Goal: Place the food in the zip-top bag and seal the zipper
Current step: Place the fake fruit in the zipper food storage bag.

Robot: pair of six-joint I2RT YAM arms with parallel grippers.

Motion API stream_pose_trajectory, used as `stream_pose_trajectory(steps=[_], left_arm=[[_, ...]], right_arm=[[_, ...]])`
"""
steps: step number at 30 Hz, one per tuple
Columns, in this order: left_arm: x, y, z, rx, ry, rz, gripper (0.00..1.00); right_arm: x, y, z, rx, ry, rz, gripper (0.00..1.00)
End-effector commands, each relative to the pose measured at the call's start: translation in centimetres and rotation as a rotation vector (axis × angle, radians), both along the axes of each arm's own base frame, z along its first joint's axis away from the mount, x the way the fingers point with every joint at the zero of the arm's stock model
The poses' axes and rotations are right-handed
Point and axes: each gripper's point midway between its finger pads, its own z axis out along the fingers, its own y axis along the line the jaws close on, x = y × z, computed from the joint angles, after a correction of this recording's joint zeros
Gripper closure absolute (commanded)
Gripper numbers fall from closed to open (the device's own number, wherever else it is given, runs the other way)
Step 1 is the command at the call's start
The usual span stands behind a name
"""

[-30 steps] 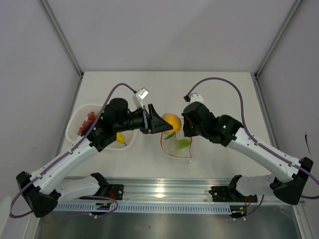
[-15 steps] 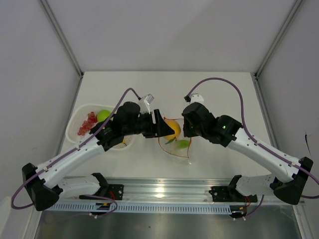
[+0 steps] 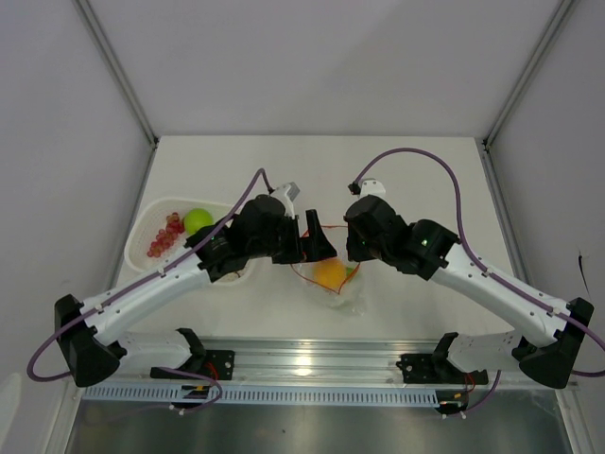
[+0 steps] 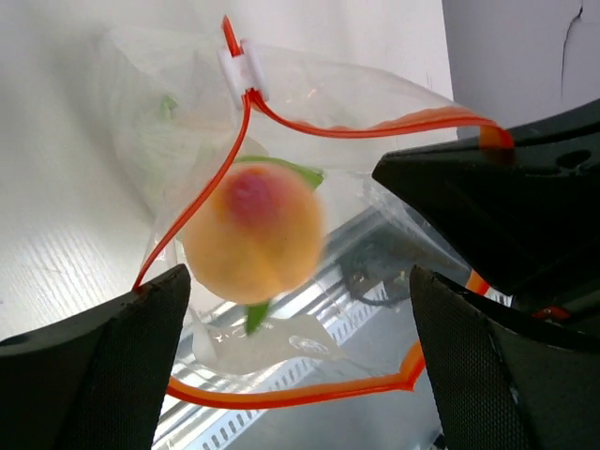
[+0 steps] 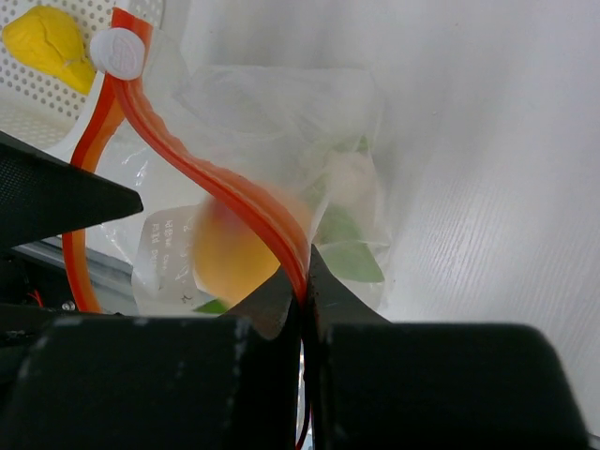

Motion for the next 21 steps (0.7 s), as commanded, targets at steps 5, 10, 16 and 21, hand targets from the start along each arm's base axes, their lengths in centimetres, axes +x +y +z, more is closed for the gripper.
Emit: stream_pose_trajectory(steps=[5, 10, 16, 21], left_arm=[[0.6, 1.9, 5.4, -0.051, -0.196, 0.095, 0.00], [0.5, 3.9, 6.6, -0.062, -0.263, 0.161, 0.01], [-0.6, 4.3, 5.5, -0.042, -0.245, 0.121, 0.06], [-1.4, 3.6, 2.6, -0.003, -0.176, 0.075, 0.09]], right_arm=[[0.5, 0.5, 2.3, 0.060, -0.048, -0.021, 1.00], [0.5, 0.4, 2.1, 0.057, -0.047, -0.024, 1.00], [0.5, 0.2, 1.9, 0.040, -0.048, -0.028, 1.00], [0.5, 0.2, 2.0, 0.044, -0.052, -0.024, 1.00]])
